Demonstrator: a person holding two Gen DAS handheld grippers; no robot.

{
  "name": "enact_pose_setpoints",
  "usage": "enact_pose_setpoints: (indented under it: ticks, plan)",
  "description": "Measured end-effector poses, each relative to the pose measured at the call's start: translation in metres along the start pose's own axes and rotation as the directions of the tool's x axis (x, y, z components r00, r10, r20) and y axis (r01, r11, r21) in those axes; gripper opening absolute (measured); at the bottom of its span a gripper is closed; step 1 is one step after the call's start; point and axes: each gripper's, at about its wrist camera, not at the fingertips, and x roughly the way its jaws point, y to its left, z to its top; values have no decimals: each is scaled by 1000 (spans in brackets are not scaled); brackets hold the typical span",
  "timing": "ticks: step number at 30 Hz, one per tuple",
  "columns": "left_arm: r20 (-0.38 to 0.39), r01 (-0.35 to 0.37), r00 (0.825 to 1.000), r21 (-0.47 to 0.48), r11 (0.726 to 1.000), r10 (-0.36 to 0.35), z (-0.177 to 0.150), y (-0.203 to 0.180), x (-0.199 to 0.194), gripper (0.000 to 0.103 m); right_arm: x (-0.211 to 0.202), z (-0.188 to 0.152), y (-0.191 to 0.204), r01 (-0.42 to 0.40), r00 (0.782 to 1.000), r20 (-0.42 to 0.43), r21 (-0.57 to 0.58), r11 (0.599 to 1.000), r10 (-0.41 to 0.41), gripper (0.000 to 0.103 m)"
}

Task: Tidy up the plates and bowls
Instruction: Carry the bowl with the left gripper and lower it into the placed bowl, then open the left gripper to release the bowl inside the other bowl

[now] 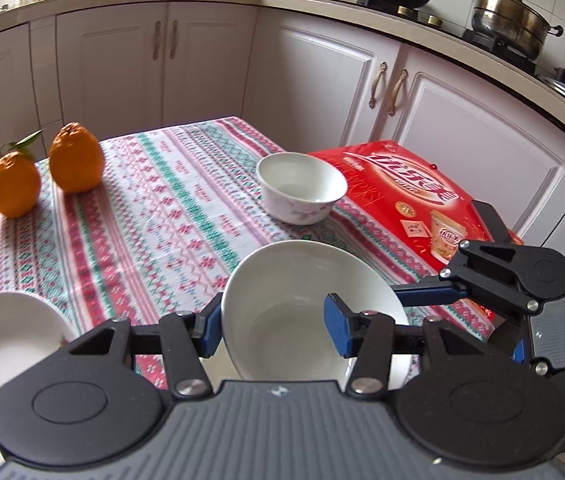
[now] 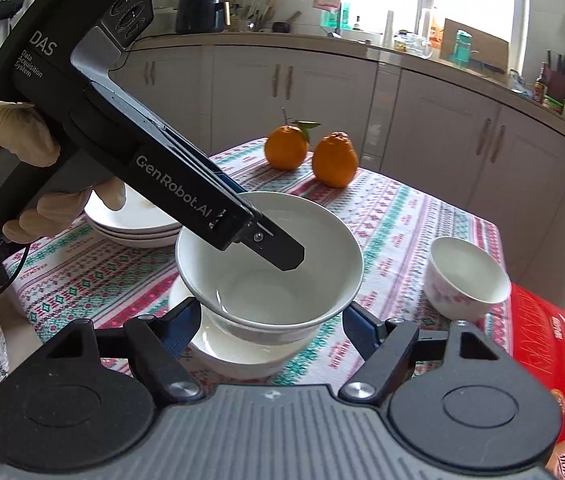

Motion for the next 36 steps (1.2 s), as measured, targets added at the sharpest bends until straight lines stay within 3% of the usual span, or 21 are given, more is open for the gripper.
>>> enact_pose_setpoints:
  ticks: [14,36]
  plan:
    - [-23,-4,1000,-24,1000,3,-14,14,6,50,18,-2,10,-36,999,-38,12,999,36,82]
    - [-28,-13,1000,23,1000,14,-19,8,16,53,24,-7,4,-50,997,-62,51,997,53,82]
